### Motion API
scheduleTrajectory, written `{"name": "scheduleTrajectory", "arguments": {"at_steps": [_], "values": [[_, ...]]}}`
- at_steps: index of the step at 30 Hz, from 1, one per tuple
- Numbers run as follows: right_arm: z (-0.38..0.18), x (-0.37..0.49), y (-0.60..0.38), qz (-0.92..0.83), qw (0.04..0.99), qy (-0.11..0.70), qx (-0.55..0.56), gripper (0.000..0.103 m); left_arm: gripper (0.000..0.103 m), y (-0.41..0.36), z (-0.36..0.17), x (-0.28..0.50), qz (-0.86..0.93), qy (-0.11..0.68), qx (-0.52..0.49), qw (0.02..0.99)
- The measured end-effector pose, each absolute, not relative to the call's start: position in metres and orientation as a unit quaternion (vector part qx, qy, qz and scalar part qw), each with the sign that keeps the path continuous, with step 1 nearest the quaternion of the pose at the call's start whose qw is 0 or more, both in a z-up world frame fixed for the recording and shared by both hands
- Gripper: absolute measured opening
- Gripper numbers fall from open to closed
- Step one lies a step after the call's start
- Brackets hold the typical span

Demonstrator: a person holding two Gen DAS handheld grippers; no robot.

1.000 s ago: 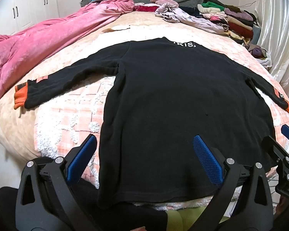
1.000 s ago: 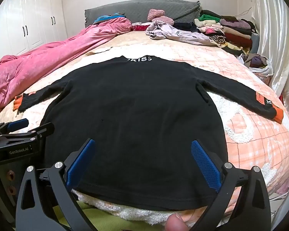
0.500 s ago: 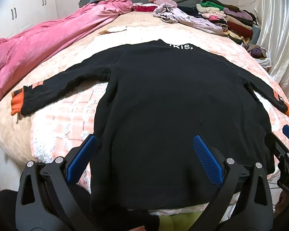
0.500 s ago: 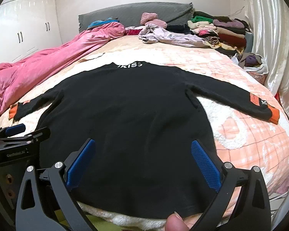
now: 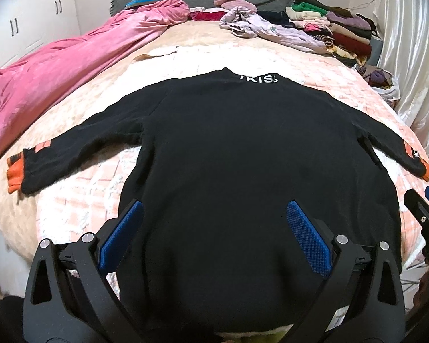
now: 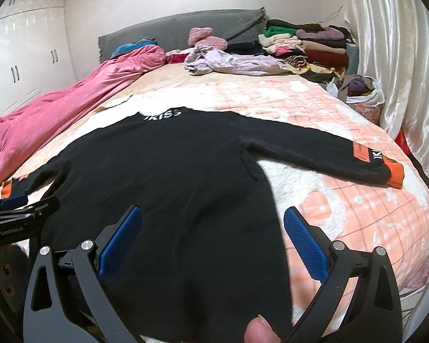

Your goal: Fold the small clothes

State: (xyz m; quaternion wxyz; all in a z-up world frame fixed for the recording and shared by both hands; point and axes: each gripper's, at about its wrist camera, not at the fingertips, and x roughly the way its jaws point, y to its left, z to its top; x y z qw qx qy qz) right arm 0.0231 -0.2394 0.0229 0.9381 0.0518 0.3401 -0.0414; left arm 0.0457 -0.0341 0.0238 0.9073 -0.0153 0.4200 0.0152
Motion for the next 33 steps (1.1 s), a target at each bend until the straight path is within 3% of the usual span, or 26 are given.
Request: {"name": "scheduleTrajectory", "arguments": {"at_steps": [33], "values": [[0.028,0.057,-0.378,-0.189,0.925,0.31,0.114,0.099,0.094,-0.063,0.025,0.131,-0.01,0.419,-0.023,0.907]]}}
